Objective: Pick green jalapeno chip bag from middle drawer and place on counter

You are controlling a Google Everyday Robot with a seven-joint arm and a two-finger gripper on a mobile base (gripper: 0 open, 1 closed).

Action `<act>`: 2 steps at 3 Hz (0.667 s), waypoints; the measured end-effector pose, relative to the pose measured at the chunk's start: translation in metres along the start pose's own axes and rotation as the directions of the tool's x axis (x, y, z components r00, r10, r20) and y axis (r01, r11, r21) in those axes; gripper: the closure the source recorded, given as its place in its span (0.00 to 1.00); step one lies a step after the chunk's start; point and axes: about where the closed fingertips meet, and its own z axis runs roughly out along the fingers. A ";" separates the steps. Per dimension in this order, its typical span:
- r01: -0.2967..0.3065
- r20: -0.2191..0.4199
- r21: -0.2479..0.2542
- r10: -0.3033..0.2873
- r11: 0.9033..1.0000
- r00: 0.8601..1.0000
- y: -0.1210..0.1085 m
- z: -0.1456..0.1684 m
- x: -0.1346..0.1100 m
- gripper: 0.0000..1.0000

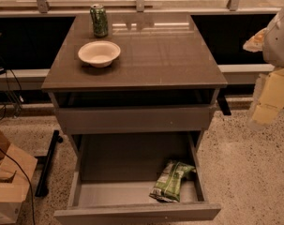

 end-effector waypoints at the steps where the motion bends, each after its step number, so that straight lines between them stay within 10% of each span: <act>1: 0.000 0.000 0.000 0.000 1.000 1.000 0.000 0.000 0.000 0.00; 2: -0.007 0.062 -0.012 0.008 1.000 0.998 0.002 0.014 0.005 0.00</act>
Offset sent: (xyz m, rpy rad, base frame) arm 0.0040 -0.0072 -0.0427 0.1637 0.0071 0.0284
